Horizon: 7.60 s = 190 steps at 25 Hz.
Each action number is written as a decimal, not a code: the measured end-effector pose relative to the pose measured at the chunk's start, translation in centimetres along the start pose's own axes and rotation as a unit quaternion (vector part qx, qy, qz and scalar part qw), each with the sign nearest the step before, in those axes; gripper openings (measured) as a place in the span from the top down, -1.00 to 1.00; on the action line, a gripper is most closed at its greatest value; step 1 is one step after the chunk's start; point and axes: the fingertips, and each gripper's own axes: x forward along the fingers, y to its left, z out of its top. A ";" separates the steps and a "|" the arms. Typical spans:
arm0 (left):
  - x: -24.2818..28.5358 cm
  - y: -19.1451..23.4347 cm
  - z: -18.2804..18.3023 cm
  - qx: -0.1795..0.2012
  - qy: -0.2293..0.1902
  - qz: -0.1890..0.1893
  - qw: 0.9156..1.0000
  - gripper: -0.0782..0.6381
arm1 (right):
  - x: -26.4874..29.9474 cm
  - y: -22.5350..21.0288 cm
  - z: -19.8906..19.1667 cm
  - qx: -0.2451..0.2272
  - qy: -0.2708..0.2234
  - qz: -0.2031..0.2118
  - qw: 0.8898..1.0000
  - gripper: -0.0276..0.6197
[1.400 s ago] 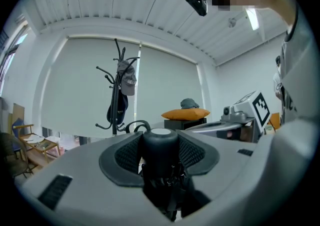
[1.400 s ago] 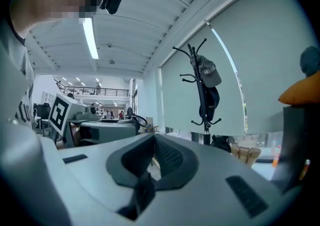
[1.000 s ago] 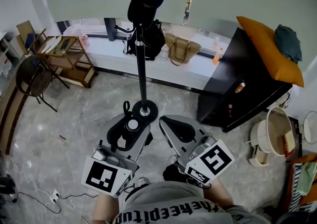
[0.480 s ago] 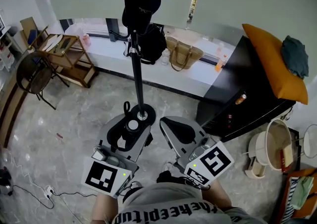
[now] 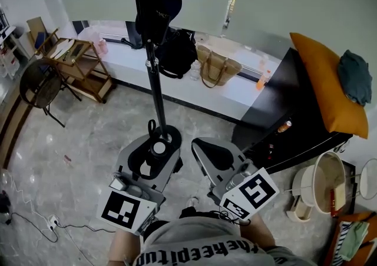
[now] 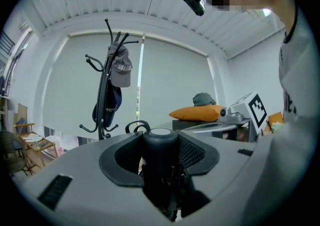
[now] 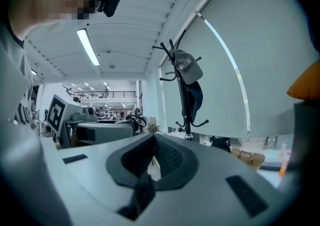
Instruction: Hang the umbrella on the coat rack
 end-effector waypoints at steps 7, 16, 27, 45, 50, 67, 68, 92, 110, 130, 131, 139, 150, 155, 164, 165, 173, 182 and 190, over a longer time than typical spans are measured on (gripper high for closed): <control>2.0 -0.4 -0.2 0.003 0.011 0.026 1.000 0.20 | -0.3 -2.4 -0.1 0.002 0.002 0.021 1.000 0.88; 3.2 -1.3 -0.3 0.011 0.010 0.054 0.998 0.20 | -1.1 -3.8 -0.5 0.014 -0.001 0.049 0.999 0.88; 3.9 -0.5 -0.9 0.009 0.025 0.056 0.998 0.20 | -0.3 -4.5 -1.0 0.024 0.003 0.050 0.998 0.88; 5.0 5.4 -0.7 0.006 0.027 0.005 1.000 0.20 | 5.6 -5.0 -0.6 0.027 0.002 0.003 1.000 0.88; 5.6 7.3 -0.8 0.006 0.030 -0.015 0.999 0.20 | 7.4 -5.2 -0.5 0.030 0.002 -0.016 0.999 0.88; 8.3 11.1 -1.6 0.006 0.050 -0.106 0.993 0.20 | 11.5 -6.9 -0.7 0.041 0.002 -0.092 0.995 0.88; 8.4 11.3 -1.7 0.007 0.051 -0.110 0.993 0.20 | 11.7 -7.0 -0.7 0.041 0.001 -0.095 0.995 0.88; 11.3 13.0 -5.0 0.008 0.084 -0.214 0.973 0.20 | 13.7 -8.5 -2.6 0.065 0.009 -0.182 0.981 0.88; 12.6 15.4 -7.3 0.006 0.125 -0.204 0.971 0.20 | 13.8 -9.2 -3.4 0.075 0.020 -0.205 0.976 0.88; 13.9 18.5 -8.6 -0.007 0.113 -0.171 0.979 0.20 | 15.1 -9.9 -3.8 0.076 0.028 -0.200 0.976 0.88; 14.0 18.7 -8.7 -0.008 0.114 -0.170 0.979 0.20 | 15.2 -9.9 -3.8 0.076 0.029 -0.201 0.976 0.88; 14.5 19.7 -10.3 -0.010 0.136 -0.157 0.978 0.20 | 15.6 -10.1 -3.8 0.074 0.034 -0.202 0.976 0.88; 15.0 21.9 -7.5 0.034 0.048 -0.110 0.992 0.52 | 16.2 -10.0 -3.7 0.071 0.035 -0.197 0.977 0.88; 14.3 23.0 -7.4 0.036 0.051 -0.103 0.993 0.60 | 16.3 -9.6 -3.7 0.069 0.035 -0.191 0.979 0.88; 13.0 22.7 -7.1 0.032 0.066 -0.092 0.993 0.70 | 16.5 -9.1 -3.5 0.066 0.033 -0.176 0.982 0.88; 12.8 22.6 -7.1 0.033 0.069 -0.092 0.993 0.71 | 16.5 -9.0 -3.4 0.065 0.033 -0.174 0.982 0.88; 10.7 22.0 -6.5 0.024 0.077 -0.075 0.994 0.74 | 16.6 -7.9 -2.8 0.059 0.032 -0.145 0.987 0.88; 8.3 21.7 -4.7 0.012 0.039 -0.037 0.998 0.74 | 16.8 -6.3 -2.1 0.049 0.029 -0.100 0.993 0.88; 6.4 20.9 -3.7 0.015 0.027 -0.010 0.999 0.74 | 16.8 -5.1 -1.6 0.042 0.029 -0.063 0.997 0.88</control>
